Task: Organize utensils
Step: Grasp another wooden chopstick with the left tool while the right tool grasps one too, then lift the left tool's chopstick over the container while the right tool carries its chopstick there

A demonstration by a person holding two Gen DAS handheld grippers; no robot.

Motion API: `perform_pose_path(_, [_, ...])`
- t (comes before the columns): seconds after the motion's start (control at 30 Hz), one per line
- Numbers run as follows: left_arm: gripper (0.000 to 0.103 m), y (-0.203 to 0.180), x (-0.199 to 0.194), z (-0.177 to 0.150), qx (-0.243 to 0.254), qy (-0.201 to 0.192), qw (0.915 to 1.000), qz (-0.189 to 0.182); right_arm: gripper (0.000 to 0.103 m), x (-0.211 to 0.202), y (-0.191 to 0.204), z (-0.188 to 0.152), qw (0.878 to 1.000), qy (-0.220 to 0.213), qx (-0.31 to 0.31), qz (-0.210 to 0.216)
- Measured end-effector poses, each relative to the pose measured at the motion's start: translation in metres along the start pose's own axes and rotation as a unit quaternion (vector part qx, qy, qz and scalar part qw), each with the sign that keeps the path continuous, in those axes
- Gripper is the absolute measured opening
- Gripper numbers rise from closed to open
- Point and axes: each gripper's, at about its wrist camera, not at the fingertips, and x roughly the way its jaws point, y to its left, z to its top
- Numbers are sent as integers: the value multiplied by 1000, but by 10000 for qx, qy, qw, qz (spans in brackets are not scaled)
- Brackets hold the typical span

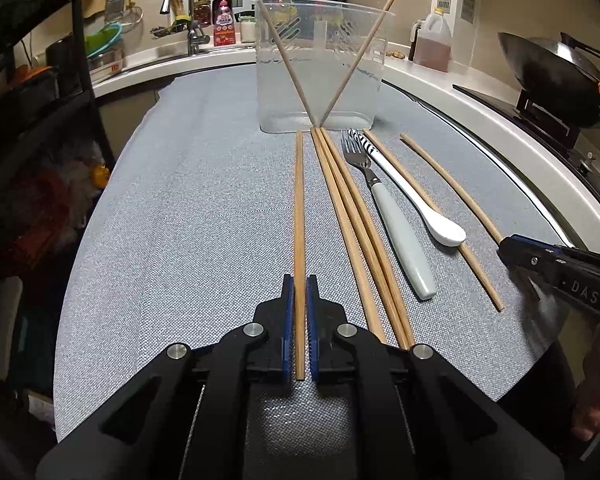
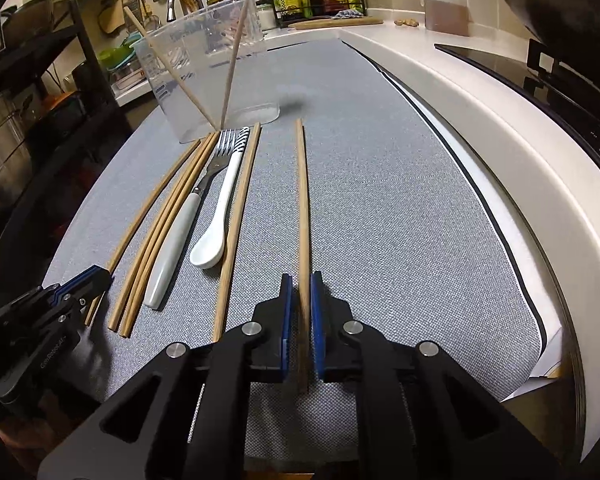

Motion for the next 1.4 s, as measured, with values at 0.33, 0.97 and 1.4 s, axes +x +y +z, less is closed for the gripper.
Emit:
perform_pose_path(0.33, [6, -2, -1, -1, 52, -19, 10000, 49, 10, 1, 6, -2, 9999, -52, -74, -112])
perform_pose_path(0.97, [6, -13, -19, -1, 204, -225, 9995, -41, 6, -26, 13, 5, 9992, -326, -159, -181])
perform_pose_path(1.4, [6, -12, -50, 12, 163, -651, 9977, -54, 6, -68, 23, 17, 9964, -774, -283, -177])
